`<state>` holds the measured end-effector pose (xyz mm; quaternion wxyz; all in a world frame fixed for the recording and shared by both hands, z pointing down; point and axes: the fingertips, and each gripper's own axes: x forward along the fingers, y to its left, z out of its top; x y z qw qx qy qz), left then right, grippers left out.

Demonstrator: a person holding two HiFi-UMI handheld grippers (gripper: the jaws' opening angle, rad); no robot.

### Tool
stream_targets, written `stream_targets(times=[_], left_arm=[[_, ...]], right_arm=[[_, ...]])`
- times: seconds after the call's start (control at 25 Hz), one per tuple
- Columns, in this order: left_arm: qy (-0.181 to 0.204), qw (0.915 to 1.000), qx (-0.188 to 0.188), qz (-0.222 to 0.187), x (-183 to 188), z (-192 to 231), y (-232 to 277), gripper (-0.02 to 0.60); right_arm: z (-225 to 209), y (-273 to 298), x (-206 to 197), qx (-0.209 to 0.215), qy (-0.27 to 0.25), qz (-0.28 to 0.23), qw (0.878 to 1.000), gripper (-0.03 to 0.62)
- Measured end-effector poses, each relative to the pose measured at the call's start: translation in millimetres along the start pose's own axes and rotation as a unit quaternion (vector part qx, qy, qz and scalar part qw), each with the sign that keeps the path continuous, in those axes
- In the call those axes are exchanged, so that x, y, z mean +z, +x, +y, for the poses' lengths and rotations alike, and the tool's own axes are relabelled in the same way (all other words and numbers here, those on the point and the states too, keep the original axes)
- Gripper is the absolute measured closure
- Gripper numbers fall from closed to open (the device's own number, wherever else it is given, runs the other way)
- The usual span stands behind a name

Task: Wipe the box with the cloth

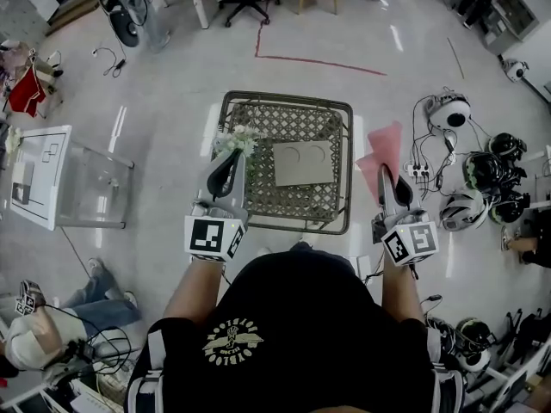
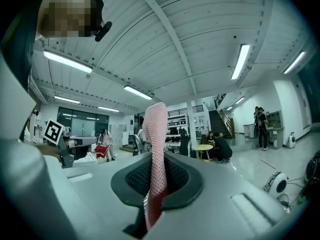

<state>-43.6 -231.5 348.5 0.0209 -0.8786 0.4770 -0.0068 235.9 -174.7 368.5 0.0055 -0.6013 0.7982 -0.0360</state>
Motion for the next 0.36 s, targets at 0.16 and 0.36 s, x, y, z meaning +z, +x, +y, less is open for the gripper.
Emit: stream_targets(times=[0.16, 0.36], left_arm=[[-0.004, 1.0000, -0.005, -0.002, -3, 33, -18, 0.581], [0.011, 0.9998, -0.012, -0.008, 0, 37, -20, 0.581]], right_arm=[[33, 11, -2, -0.006, 0.001, 0.005, 1.000, 0.577], [38, 18, -4, -0.003, 0.007, 0.006, 1.000, 0.577]])
